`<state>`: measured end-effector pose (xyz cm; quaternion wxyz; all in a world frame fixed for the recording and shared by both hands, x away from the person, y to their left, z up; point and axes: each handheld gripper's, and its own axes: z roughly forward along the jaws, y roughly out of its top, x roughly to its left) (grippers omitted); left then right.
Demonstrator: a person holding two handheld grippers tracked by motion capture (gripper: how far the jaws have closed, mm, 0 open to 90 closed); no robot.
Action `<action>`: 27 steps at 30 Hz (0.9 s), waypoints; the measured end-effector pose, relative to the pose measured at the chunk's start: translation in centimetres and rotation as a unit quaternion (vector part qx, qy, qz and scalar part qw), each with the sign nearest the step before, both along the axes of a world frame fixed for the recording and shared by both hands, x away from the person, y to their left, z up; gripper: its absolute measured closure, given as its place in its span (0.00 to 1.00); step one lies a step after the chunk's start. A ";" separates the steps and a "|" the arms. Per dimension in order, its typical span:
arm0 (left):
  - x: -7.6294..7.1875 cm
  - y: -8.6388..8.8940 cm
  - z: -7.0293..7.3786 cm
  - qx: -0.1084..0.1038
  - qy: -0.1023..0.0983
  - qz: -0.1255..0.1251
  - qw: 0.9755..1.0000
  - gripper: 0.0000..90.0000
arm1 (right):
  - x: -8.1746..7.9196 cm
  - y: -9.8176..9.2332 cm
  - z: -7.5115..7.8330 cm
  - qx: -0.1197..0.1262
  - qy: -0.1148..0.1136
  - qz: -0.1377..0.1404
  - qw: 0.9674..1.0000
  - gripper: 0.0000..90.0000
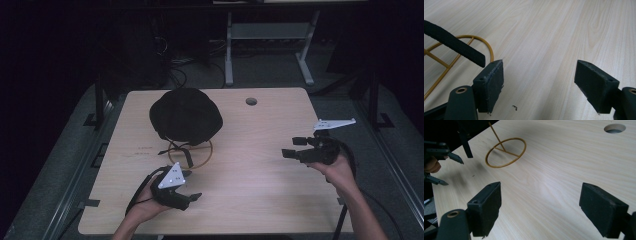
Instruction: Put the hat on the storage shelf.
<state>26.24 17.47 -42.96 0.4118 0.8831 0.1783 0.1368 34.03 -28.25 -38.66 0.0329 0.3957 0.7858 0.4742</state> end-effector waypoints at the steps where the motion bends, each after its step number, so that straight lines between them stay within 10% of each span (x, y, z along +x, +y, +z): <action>1: 0.0 0.0 0.0 0.001 0.000 -0.001 1.000 0.26 | -0.1 -0.1 -0.1 -0.001 0.002 0.000 1.000 0.20; 27: 0.0 0.0 -0.1 0.004 0.002 -0.001 1.000 0.26 | -3.1 -1.8 -3.5 -0.006 0.027 -0.004 1.000 0.20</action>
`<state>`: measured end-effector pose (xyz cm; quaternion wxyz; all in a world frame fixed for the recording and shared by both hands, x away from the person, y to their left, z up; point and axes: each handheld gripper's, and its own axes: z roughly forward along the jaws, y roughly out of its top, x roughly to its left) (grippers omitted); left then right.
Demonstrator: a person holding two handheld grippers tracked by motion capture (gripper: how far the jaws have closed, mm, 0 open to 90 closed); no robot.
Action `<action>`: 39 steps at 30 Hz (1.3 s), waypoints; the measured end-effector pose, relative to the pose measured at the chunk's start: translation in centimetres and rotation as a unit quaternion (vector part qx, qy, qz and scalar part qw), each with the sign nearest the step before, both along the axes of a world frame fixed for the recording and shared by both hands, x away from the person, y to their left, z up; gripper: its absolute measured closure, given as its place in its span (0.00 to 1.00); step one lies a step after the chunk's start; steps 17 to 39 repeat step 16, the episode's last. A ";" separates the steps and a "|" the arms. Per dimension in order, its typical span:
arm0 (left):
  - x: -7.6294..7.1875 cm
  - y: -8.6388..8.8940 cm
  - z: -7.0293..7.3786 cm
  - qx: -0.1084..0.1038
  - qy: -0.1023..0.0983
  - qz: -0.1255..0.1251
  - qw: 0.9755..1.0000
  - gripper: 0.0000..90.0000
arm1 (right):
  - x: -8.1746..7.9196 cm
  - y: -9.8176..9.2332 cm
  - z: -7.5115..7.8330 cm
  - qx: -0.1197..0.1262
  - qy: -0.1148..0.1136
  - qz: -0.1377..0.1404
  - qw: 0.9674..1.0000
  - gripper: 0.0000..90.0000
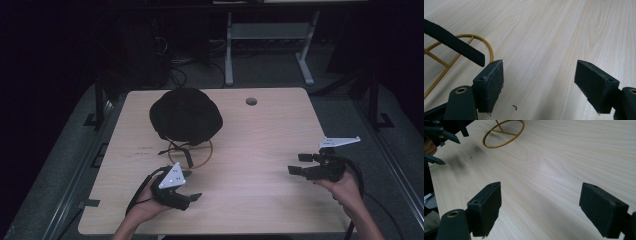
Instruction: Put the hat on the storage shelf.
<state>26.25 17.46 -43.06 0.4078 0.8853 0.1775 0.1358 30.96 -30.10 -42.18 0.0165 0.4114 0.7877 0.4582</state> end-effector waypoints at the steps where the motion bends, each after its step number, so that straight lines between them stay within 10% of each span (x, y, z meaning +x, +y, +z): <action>1: 0.0 0.0 0.0 0.000 0.000 0.000 1.000 0.26 | -0.2 -0.1 -0.1 0.001 -0.002 -0.001 1.000 0.20; 16: -0.3 -0.7 -0.1 -0.008 -0.001 -0.007 1.000 0.25 | -4.3 0.7 -2.5 -0.003 -0.027 -0.008 1.000 0.17; 39: -0.3 -0.7 -0.1 -0.008 -0.001 -0.007 1.000 0.25 | -4.3 0.7 -2.5 -0.003 -0.027 -0.008 1.000 0.17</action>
